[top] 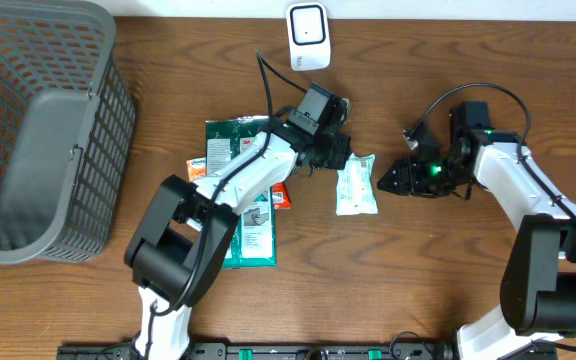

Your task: Scan the item barcode

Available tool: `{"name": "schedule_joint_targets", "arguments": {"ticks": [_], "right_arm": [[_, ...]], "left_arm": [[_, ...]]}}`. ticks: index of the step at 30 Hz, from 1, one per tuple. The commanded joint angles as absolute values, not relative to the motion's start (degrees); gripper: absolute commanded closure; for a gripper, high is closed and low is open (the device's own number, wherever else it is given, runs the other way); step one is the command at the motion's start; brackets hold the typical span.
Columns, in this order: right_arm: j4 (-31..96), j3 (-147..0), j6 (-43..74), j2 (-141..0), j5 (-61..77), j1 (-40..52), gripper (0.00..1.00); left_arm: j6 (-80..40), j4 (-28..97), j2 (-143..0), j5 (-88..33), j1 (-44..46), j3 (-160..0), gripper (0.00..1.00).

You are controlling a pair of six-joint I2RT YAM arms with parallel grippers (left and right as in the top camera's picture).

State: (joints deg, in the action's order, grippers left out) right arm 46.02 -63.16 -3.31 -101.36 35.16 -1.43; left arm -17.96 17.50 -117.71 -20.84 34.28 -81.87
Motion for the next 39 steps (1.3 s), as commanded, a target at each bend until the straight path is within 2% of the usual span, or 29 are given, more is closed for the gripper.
{"name": "schedule_joint_targets", "arguments": {"ticks": [1,15,26,39], "right_arm": [[45.43,-62.63,-2.83,-101.36,36.27,-1.72,0.49],[36.29,-54.81,0.69,-101.36,37.58,-1.69,0.48],[10.26,-41.08,16.16,-101.36,53.12,0.01,0.47],[8.54,-40.99,21.26,-101.36,53.76,0.16,0.45]], "left_arm": [[-17.61,16.86,-121.32,-24.91,34.33,-82.74,0.9],[-17.61,19.4,-126.41,-24.77,34.33,-82.46,0.9],[-17.58,21.17,-126.67,-21.76,34.37,-81.19,0.9],[-17.58,21.12,-126.67,-21.76,34.37,-81.1,0.89]]}}
